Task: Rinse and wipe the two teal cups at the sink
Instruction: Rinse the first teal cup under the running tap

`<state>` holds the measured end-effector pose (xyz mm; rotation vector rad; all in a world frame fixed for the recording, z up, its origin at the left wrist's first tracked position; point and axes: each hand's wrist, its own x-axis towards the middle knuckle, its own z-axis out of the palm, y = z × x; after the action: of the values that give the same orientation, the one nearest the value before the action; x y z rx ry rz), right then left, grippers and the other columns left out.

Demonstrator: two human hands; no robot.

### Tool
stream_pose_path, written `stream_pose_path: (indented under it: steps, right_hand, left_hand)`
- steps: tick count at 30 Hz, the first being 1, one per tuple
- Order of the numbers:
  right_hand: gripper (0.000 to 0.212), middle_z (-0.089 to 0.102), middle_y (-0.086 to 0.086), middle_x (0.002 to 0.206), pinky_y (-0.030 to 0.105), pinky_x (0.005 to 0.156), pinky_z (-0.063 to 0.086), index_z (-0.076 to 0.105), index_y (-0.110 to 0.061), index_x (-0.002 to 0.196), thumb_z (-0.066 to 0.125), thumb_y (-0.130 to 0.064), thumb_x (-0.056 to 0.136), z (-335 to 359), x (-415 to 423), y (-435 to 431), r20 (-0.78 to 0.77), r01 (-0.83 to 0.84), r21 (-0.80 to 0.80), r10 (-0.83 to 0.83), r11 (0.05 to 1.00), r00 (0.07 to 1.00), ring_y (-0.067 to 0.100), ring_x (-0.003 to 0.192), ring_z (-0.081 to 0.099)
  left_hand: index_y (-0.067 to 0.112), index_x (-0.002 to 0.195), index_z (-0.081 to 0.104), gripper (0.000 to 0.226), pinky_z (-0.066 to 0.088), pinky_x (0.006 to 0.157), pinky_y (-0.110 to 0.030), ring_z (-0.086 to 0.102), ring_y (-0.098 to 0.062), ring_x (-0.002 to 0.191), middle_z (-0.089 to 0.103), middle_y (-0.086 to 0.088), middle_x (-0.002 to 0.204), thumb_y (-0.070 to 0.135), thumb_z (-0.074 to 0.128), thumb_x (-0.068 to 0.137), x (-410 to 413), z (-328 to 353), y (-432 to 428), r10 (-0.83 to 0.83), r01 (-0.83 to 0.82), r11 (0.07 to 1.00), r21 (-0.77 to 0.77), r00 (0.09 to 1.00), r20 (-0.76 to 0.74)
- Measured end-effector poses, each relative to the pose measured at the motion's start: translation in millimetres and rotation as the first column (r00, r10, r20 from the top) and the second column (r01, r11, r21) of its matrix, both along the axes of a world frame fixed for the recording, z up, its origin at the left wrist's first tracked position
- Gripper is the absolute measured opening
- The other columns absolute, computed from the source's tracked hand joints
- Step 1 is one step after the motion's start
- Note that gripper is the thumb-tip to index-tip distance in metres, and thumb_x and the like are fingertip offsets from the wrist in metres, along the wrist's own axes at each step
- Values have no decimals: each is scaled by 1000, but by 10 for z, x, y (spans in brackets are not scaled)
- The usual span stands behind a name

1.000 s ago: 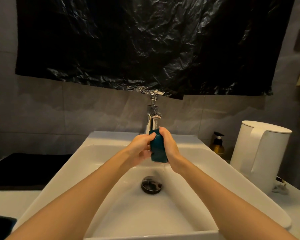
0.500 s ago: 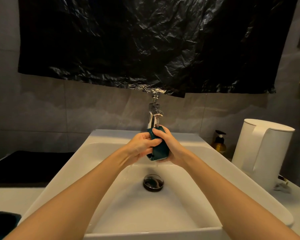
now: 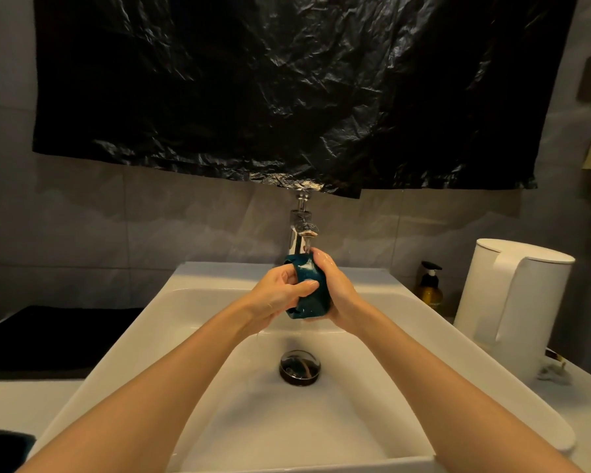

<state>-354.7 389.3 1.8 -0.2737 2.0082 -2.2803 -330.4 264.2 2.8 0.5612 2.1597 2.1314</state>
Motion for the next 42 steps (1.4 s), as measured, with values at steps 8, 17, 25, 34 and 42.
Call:
stream_pose_path:
  steps: [8,17,25,34,42]
  right_hand:
    - [43,62,6,122,51,85,55,53,-38,124,54,-59,87,24,21,20,100,-39,-49,44,998,994,27,109,61]
    - [64,68,12,107,44,83,56,65,-18,109,44,-72,82,-11,45,51,263,19,29,-26,999,964,28,99,64]
    - [54,65,13,110,46,80,57,59,-22,114,45,-65,85,-67,49,-140,200,138,19,-139,990,970,30,99,63]
    - [30,62,9,106,36,74,54,56,-29,99,41,-54,93,-52,57,-53,43,207,60,-209,977,977,23,93,60]
    - [48,64,13,107,47,87,54,58,-21,111,49,-60,85,-29,35,-31,241,56,4,-56,998,969,29,100,60]
  left_hand:
    - [19,123,53,35,49,97,-37,60,-20,113,65,-4,117,9,59,91,-4,-16,-3,-28,27,999,-23,998,-55]
    - [10,120,54,31,56,83,-28,64,-20,104,66,-8,111,11,61,90,47,-23,62,-73,74,996,-46,997,21]
    - [5,111,58,32,55,68,-31,63,-24,94,65,-13,104,32,54,94,11,78,178,155,-213,942,259,961,228]
    - [3,117,57,35,55,70,-30,63,-21,90,66,-11,104,30,52,96,9,104,183,106,-199,930,308,950,293]
    - [5,114,57,24,57,68,-24,63,-22,98,66,-11,106,10,58,91,14,92,31,-4,-66,954,294,973,229]
